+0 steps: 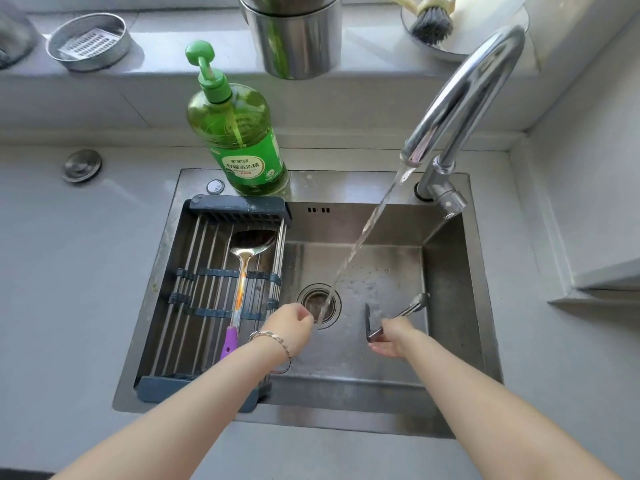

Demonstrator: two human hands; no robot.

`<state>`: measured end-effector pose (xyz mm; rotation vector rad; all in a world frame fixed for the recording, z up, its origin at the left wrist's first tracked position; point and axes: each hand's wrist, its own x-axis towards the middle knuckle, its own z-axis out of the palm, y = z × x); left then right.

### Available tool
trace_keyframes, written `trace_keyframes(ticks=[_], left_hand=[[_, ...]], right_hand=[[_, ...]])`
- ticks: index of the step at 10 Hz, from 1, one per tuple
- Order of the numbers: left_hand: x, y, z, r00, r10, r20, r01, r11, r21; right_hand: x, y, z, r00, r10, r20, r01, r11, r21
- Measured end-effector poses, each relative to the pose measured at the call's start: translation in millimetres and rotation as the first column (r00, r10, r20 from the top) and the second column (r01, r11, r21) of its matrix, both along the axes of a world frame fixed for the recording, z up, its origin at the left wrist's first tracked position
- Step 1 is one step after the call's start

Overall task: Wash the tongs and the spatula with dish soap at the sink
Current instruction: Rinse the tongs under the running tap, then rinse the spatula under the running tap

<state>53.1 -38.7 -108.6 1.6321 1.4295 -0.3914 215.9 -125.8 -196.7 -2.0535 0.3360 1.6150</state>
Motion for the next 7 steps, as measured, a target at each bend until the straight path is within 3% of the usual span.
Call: trace_keyframes(ticks=[3, 4, 5, 6, 7], left_hand=[[-9.5, 4.4, -9.3, 1.0, -0.01, -0.013, 0.011, 0.999, 0.039], [-16.9, 5.6, -8.5, 1.0, -0.018, -0.014, 0.019, 0.994, 0.11], [-31.8, 12.3, -6.9, 0.991, -0.005, -0.134, 0.057, 0.918, 0.393], [-54.2, 20.4, -10.4, 0.937, 0.154, -0.313, 0.02, 0.872, 0.489], [-70.6, 25.8, -16.4, 0.889, 0.355, -0.288, -0.273, 0.918, 0.289]], right_hand=[[7.8, -18.3, -21.9, 0.994, -0.007, 0.112, 0.008, 1.0, -0.011], [8.3, -15.8, 7.0, 0.995, -0.018, 0.098, 0.019, 1.0, -0.003], [8.8, -12.0, 27.1, 0.999, -0.007, 0.048, 0.002, 0.995, 0.101], [5.6, -10.6, 47.1, 0.996, 0.041, 0.073, -0.055, 0.978, 0.201], [-2.0, -17.0, 66.3, 0.991, 0.084, 0.102, -0.105, 0.968, 0.228]])
